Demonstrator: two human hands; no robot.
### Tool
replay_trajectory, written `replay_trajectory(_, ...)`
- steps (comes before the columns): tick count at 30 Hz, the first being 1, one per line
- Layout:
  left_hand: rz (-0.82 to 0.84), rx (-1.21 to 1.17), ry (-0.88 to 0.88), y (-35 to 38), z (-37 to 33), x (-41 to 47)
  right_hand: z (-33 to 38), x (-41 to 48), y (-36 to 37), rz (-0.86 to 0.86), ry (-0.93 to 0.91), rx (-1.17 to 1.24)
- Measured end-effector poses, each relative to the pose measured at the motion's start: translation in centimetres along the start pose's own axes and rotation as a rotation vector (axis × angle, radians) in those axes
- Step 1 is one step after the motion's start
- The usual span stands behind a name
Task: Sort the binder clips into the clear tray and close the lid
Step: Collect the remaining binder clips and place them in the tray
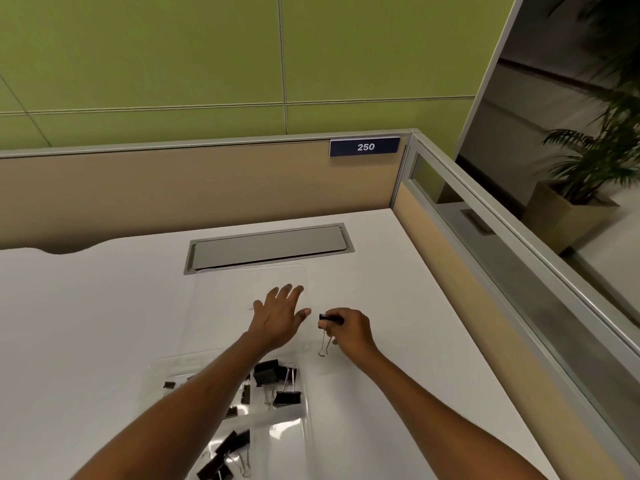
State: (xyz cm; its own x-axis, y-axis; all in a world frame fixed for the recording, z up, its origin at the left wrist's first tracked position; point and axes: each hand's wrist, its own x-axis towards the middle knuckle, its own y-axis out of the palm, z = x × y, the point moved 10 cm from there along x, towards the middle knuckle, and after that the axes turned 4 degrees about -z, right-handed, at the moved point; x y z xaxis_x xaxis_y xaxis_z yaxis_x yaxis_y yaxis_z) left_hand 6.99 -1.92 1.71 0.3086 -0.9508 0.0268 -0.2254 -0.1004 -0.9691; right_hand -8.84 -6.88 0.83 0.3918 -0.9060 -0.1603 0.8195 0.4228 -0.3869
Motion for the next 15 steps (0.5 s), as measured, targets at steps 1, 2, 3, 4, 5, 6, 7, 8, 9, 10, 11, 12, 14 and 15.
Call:
replay_trajectory(1, -0.003, -0.001, -0.006, -0.2, 0.5, -0.5, 0.5, -0.4, 0.7, 0.013, -0.034, -0.058)
replay_trajectory(2, -0.008, 0.0, -0.01, -0.5, 1.0, -1.0, 1.0, -0.9, 1.4, 0.023, -0.073, -0.119)
replay_trajectory(3, -0.014, 0.001, -0.017, -0.8, 1.5, -1.6, 1.6, -1.4, 2.0, 0.034, -0.11, -0.176)
replay_trajectory(4, -0.02, 0.003, -0.025, -1.0, 2.0, -2.1, 2.0, -2.0, 2.7, 0.051, -0.142, -0.225)
replay_trajectory(5, -0.024, 0.004, -0.034, -1.3, 2.5, -2.5, 2.3, -2.4, 3.3, 0.066, -0.168, -0.265)
replay_trajectory(6, -0.026, 0.004, -0.043, -1.5, 3.0, -3.0, 2.5, -2.9, 4.0, 0.083, -0.187, -0.291)
replay_trajectory(7, -0.028, 0.002, -0.051, -1.6, 3.4, -3.5, 2.6, -3.3, 4.6, 0.093, -0.212, -0.307)
replay_trajectory(8, -0.03, 0.001, -0.057, -1.8, 3.9, -4.0, 2.7, -3.5, 5.2, 0.094, -0.241, -0.329)
replay_trajectory(9, -0.032, 0.0, -0.062, -1.9, 4.3, -4.5, 2.6, -3.7, 5.8, 0.089, -0.268, -0.365)
replay_trajectory(10, -0.035, 0.001, -0.067, -2.0, 4.6, -4.9, 2.6, -4.0, 6.3, 0.084, -0.281, -0.41)
replay_trajectory(11, -0.037, 0.001, -0.073, -2.1, 5.1, -5.3, 2.8, -4.3, 6.6, 0.072, -0.294, -0.452)
replay_trajectory(12, -0.039, 0.003, -0.08, -2.3, 5.5, -5.7, 2.9, -4.5, 7.0, 0.064, -0.3, -0.484)
replay_trajectory(14, -0.04, 0.002, -0.094, -2.5, 6.2, -6.4, 3.3, -5.0, 7.6, 0.047, -0.316, -0.521)
replay_trajectory(15, -0.04, 0.001, -0.098, -2.6, 6.5, -6.6, 3.4, -5.2, 7.9, 0.041, -0.325, -0.549)
